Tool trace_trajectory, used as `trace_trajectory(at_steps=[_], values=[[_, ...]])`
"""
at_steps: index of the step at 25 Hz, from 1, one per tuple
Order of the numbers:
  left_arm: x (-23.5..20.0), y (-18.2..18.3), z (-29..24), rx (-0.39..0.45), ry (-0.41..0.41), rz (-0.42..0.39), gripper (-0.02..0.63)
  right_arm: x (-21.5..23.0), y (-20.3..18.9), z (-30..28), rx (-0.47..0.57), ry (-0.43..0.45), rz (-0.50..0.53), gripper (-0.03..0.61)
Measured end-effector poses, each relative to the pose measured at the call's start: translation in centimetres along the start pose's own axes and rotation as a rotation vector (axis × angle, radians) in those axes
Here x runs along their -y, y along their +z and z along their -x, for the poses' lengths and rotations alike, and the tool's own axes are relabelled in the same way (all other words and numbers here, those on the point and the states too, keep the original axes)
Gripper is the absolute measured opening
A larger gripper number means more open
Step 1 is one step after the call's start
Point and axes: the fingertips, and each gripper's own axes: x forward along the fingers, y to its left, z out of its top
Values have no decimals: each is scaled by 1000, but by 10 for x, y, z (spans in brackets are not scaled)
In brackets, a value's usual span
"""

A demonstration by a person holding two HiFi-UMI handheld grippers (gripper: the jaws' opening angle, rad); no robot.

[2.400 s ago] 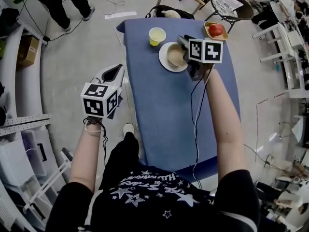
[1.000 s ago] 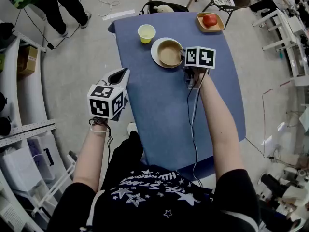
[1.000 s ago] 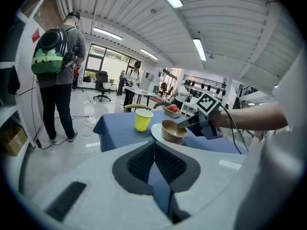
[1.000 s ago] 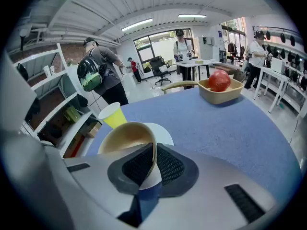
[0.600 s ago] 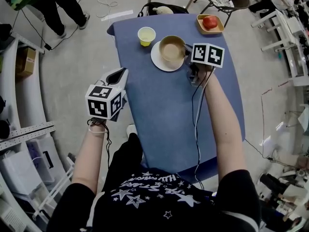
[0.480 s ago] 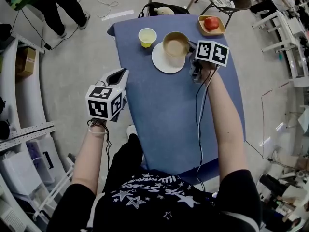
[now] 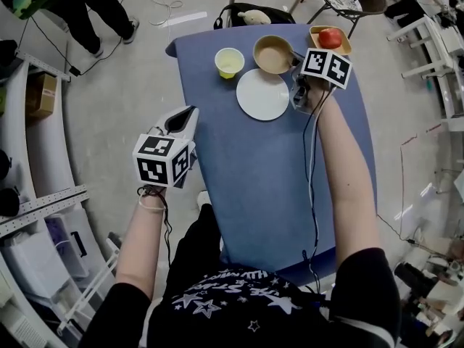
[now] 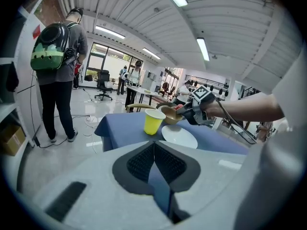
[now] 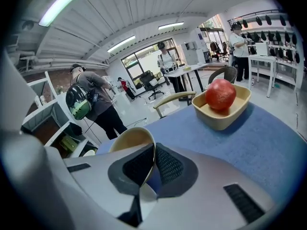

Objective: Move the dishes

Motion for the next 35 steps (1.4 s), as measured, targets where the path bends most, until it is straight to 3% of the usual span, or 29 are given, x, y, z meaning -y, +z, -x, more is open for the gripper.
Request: trace_trajectory(at_steps=[7,10,17,26,35], values=[[-7,-8,-2,-8,6,22,20,10,-2,-18,-13,-17,-33,20],[-9,-12,-3,-19,9,28,20,12,-2,-19,-17,-28,-1,25],[-9,-19,4,-16,9,45,20,7,-4,-11,-22,-55,77,102],[8,-6,30,25,6,37,20,-4,-6,43,24,-50,109,112],[51,2,57,42,1,-22,20,-21,-26,114,91,37,95,88]])
